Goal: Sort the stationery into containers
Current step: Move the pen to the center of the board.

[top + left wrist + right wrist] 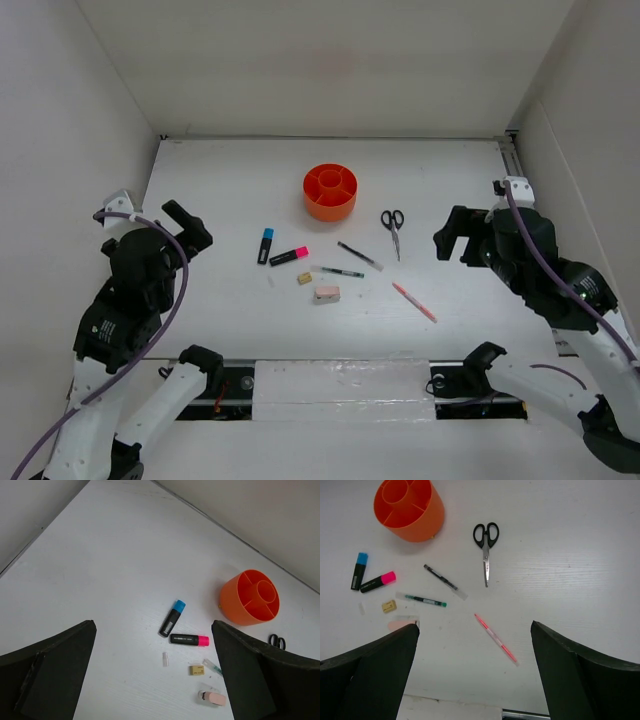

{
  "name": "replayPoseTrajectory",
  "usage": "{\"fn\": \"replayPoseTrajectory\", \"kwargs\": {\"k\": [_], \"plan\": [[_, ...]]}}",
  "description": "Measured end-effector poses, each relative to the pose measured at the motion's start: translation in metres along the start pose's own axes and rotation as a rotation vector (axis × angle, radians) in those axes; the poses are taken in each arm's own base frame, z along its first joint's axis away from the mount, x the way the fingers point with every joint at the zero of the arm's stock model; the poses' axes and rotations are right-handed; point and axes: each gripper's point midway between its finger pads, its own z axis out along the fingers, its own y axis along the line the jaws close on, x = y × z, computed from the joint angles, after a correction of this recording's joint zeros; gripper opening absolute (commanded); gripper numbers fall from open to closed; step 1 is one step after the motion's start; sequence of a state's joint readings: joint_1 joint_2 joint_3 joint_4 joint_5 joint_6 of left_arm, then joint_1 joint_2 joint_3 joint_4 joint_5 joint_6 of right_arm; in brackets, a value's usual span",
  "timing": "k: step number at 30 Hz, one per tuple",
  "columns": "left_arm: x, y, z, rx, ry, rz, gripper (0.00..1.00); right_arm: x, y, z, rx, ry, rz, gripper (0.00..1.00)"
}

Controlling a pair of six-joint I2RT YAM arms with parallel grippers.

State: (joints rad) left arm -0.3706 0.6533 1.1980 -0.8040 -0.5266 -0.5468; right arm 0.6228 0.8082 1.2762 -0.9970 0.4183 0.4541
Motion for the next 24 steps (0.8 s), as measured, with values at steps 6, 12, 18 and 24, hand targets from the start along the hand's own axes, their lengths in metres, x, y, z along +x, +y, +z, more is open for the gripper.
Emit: {"fn": "replayPoseTrajectory", "kwargs": {"k": [6,12,18,24], "plan": [[0.008,-0.003,0.005,0.011,0.016,0.004,1.00,0.010,0.013,0.011,-0.034,0.055,-0.092,1.00],[0.026,-0.016,0.019,0.051,0.076,0.030,1.00,0.047,0.037,0.058,-0.001,0.177,-0.322,1.00],[0.046,-0.033,0.032,0.109,0.145,0.052,1.00,0.079,0.033,0.094,-0.010,0.243,-0.501,1.00],[0.070,-0.043,0.036,0.185,0.197,0.054,1.00,0.081,0.047,0.125,-0.114,0.264,-0.364,0.96]]}}
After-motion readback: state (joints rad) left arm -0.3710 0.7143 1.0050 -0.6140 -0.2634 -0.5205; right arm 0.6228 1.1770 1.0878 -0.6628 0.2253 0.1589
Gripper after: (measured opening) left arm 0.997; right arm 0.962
